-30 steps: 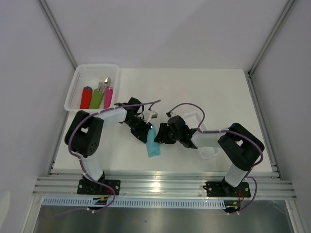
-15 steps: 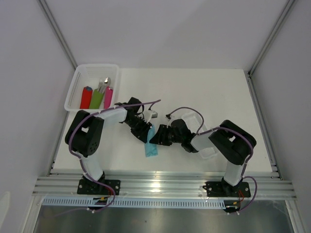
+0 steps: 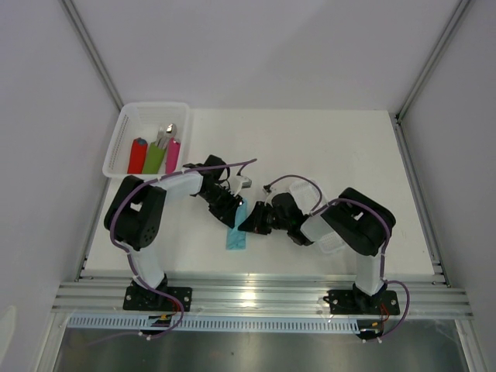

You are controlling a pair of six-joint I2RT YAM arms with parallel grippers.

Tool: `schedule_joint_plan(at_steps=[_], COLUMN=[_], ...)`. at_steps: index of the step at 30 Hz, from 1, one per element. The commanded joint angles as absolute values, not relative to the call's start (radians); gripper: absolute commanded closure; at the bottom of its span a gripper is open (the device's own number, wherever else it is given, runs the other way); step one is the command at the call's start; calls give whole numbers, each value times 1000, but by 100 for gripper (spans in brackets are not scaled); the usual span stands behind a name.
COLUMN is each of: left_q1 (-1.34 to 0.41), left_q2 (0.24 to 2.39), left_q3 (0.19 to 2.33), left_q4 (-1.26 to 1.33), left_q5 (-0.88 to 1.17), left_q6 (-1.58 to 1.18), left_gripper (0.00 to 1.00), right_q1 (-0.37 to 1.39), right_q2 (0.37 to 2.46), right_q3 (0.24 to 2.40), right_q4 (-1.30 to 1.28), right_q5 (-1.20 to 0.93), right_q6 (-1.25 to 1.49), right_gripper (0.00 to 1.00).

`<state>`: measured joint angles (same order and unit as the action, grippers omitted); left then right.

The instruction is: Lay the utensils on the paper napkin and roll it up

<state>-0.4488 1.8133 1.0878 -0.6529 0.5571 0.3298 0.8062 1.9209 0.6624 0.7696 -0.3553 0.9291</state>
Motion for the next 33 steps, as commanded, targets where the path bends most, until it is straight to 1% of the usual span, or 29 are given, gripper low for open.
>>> schedule_joint_plan(at_steps=[1,3,8,11,12,17,22,30,33], left_q1=[-454,-454,-440,-408,-400,-361,-330,-324,-337], left_q2=[1829,1810,1727,1660,1646,1576,1552,1563,1586], left_q3=[1097,1095,1097,1095,1092,1066,1034,993,988], left_q4=[-640,-646,-684,-710,-715,-719,-715,-675,-655], left_q5=[548,549,555,572,575,552,551,583,618], left_q6=[339,345,390,419,428,448,448,368,328], left_gripper=[62,61,57,56,55,54,53,53,53], right_q1=[808,805,804,807,807,824,845,867,867], right_q2=[1980,1976,1950,1930,1924,1865,1825,1772,1787], right_q3=[630,626,618,620,620,637,643,634,631], right_q4=[647,653,644,638,638,597,583,588,587], right_q5=[-325,-325,-318,-308,-304,-241,-187,-149,-159], right_q6=[916,917,894,867,858,789,733,689,706], right_gripper=[81,86,91,96,100,100,100,100,100])
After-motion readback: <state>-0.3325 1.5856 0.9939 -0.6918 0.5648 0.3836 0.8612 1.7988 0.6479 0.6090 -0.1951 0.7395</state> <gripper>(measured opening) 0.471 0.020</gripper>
